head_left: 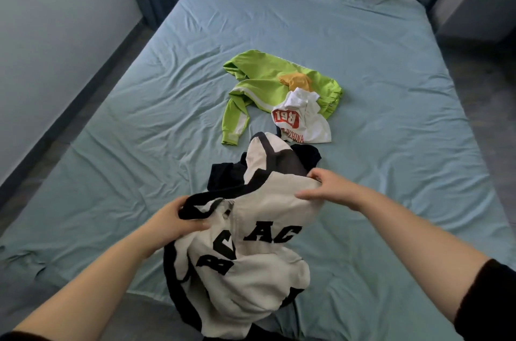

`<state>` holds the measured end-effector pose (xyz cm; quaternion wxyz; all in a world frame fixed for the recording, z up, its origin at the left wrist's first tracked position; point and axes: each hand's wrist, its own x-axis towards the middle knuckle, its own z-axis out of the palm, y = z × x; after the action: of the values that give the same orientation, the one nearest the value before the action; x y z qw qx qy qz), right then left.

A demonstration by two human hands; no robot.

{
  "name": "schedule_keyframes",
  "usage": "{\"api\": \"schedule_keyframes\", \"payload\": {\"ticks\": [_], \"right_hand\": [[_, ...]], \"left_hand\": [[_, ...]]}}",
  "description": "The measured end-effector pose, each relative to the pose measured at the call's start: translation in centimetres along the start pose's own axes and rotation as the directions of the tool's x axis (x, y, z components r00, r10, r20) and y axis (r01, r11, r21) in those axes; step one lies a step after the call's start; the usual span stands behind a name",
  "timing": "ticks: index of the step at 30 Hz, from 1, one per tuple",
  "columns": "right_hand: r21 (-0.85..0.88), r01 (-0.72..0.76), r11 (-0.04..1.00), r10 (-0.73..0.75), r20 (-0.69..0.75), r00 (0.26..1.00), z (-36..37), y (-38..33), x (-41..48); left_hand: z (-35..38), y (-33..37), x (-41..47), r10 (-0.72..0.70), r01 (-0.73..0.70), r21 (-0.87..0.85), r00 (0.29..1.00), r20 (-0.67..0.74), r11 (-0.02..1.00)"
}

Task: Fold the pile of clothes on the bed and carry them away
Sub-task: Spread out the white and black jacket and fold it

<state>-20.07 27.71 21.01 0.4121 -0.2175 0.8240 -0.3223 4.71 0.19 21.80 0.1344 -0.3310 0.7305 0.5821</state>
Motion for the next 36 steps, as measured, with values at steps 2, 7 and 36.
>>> {"api": "schedule_keyframes", "payload": {"ticks": [2, 7, 36], "right_hand": [[-0.124, -0.038, 0.992, 0.046, 0.069, 0.997, -1.7, 1.0, -0.9], [-0.289, -0.093, 0.953, 0.110, 0.043, 0.993, -3.8, 3.3, -3.8], [0.116, -0.468, 0.876, 0.475, -0.371, 0.798, -5.8, 14.7, -9.6]], "left_hand": [[-1.0, 0.2, 0.2, -0.010, 0.008, 0.058, 1.000, 0.028, 0.998], [-0.4, 2.4, 2.4, -0.026, -0.065, 0.372, 0.972, 0.234, 0.926], [10.9, 8.5, 13.2, 0.115, -0.142, 0.432, 0.989, 0.089, 0.891]]}}
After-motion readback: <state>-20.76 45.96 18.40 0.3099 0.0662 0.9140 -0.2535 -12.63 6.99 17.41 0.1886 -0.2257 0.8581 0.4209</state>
